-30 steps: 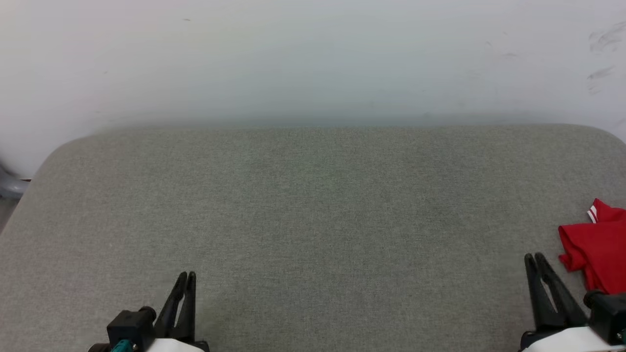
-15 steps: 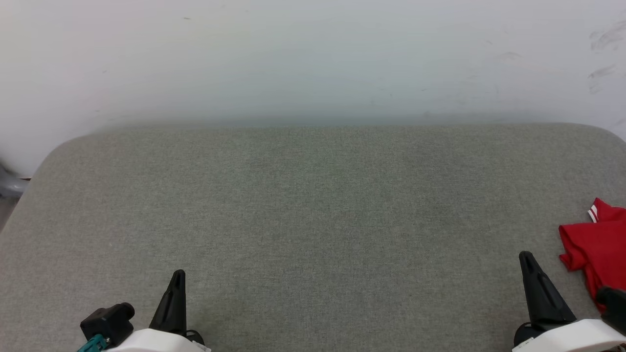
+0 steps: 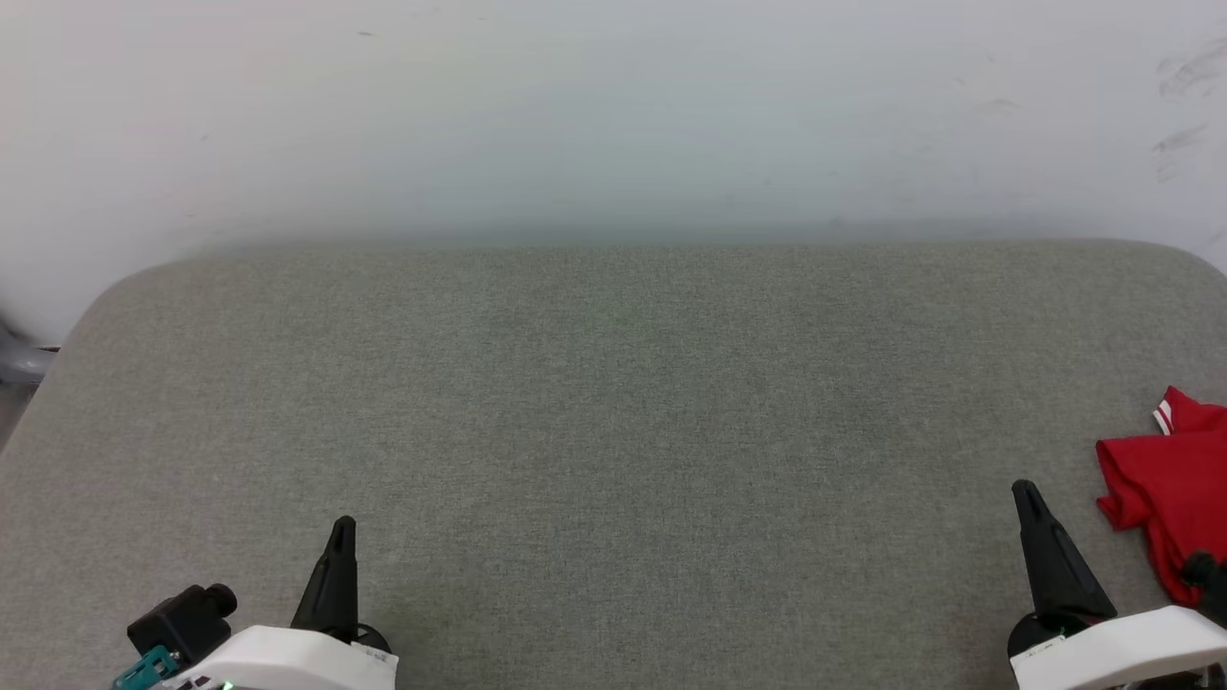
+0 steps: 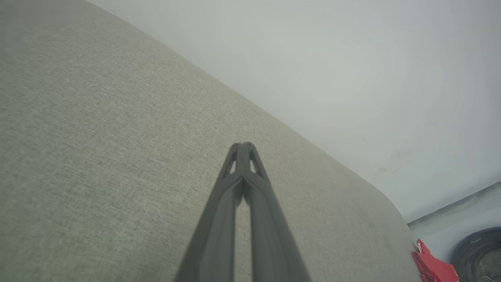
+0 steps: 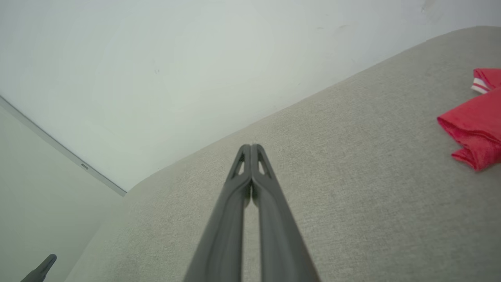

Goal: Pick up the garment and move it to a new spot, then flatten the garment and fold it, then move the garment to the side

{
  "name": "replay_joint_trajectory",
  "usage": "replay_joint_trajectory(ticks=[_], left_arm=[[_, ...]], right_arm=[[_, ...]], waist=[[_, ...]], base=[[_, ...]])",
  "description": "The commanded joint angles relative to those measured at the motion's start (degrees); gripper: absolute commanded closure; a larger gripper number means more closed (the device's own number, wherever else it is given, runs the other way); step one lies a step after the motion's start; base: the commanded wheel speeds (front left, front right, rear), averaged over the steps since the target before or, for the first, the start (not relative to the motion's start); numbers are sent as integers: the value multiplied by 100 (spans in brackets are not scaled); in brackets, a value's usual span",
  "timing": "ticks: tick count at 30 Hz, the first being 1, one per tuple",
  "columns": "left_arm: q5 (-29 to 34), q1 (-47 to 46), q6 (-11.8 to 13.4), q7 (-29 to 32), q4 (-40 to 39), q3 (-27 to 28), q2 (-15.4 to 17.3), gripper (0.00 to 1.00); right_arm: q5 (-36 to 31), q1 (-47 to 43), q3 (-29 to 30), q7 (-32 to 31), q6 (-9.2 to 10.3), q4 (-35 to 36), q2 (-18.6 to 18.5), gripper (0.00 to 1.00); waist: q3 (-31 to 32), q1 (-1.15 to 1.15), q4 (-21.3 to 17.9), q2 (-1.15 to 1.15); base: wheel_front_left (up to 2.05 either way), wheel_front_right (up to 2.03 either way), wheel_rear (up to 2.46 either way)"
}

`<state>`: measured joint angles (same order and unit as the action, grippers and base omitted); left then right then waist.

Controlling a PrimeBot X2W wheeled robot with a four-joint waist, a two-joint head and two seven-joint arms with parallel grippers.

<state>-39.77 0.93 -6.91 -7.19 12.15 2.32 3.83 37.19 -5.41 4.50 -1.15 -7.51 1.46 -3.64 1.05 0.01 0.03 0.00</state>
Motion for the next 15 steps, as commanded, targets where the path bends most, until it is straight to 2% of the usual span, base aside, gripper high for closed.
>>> replay_joint_trajectory(ticks=[1, 15], left_arm=[[-175, -152, -25, 34, -55, 35, 12, 100], [-1244, -285, -33, 315, -5, 119, -10, 100]], right_arm=[[196, 164, -9, -13, 0, 20, -61, 100], [1369, 382, -29, -74, 1, -305, -83, 100]], waist=[[-1, 0, 0, 0], [-19, 0, 0, 0]], base=[[0, 0, 0], [0, 0, 0]])
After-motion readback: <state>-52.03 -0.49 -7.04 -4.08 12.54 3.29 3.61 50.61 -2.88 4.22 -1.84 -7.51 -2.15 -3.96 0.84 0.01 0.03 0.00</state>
